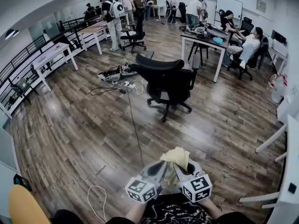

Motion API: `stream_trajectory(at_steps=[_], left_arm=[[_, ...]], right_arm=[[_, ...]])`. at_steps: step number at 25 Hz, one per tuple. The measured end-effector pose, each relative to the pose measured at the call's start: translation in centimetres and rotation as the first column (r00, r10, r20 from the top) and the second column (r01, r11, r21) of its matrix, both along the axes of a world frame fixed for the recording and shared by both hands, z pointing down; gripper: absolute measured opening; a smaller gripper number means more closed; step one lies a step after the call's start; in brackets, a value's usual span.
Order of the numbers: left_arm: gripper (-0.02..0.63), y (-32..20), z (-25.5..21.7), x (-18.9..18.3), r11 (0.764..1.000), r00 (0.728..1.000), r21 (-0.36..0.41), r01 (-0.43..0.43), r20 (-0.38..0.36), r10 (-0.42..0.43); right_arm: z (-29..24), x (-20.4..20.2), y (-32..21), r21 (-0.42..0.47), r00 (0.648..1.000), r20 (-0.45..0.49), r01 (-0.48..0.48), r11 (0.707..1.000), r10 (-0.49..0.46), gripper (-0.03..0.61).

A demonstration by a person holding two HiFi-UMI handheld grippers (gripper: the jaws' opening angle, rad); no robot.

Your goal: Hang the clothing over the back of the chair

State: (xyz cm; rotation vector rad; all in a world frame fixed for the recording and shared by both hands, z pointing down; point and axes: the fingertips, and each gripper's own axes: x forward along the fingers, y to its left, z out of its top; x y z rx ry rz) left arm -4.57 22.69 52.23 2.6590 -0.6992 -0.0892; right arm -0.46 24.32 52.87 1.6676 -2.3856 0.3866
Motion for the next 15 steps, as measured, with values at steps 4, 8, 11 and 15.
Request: stream_trajectory(at_steps=[4,8,11,15], left_arm=[[0.011,-0.9,0.5,-0.4,1.000,1.000,-0.015,0.024,0.007,-0.024],[0.011,-2.3,1.1,-0.3,0.998,0.998,-0.028,0.059,0.026,-0.059],[0.011,-3.8,1.4,-0.1,0.997,0.997,-0.033,0.071,0.042,-0.069],[0.011,-6.2,1.5,0.7,0.995,0.993,-0.035,0.097,0.063,-0.095]], right_arm=[[0.7,-0.3,-0.9,-0.017,1.000,-0.004,0.019,1.000,-0.019,0.087],[1.1,-0.2,-2.5,-0.022,0.999,-0.003,0.043,0.999,-0.043,0.087],[1.4,0.1,-4.1,-0.027,0.998,0.001,0.059,0.998,-0.059,0.087],[1.5,0.9,-6.4,-0.034,0.998,0.002,0.070,0.997,-0.070,0.087]])
